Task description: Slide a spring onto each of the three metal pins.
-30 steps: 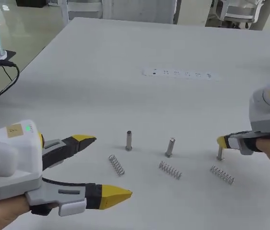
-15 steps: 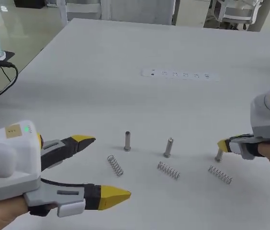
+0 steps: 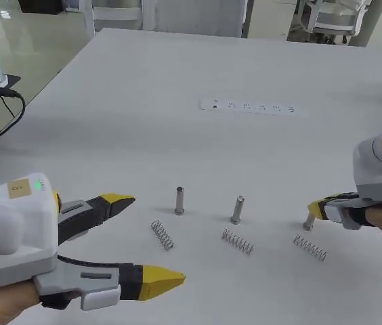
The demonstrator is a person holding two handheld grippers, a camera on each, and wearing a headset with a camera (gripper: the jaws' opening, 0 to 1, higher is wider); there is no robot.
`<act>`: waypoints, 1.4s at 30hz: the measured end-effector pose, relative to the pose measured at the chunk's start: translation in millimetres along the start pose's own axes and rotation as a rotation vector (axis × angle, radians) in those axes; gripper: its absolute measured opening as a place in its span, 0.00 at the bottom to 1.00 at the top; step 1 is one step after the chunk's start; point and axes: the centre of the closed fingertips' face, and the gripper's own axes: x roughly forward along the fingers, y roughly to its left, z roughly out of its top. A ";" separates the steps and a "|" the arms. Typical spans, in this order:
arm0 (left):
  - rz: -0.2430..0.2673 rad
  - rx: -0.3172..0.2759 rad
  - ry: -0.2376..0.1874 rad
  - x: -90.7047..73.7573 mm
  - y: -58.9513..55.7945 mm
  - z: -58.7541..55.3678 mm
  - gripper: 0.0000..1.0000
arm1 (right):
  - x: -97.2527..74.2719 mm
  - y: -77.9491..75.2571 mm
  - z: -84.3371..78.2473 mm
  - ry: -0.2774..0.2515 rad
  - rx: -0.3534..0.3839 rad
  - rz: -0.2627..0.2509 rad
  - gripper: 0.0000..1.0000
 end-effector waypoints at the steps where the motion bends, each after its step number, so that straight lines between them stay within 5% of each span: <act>1: 0.000 0.000 0.001 0.1 -0.1 -0.2 0.84 | -0.1 0.0 -0.3 0.001 -0.004 -0.001 0.06; 42: -0.005 -0.001 0.001 1.5 -0.5 -2.2 0.84 | -15.2 -4.1 -3.7 -0.025 -0.029 -0.008 0.12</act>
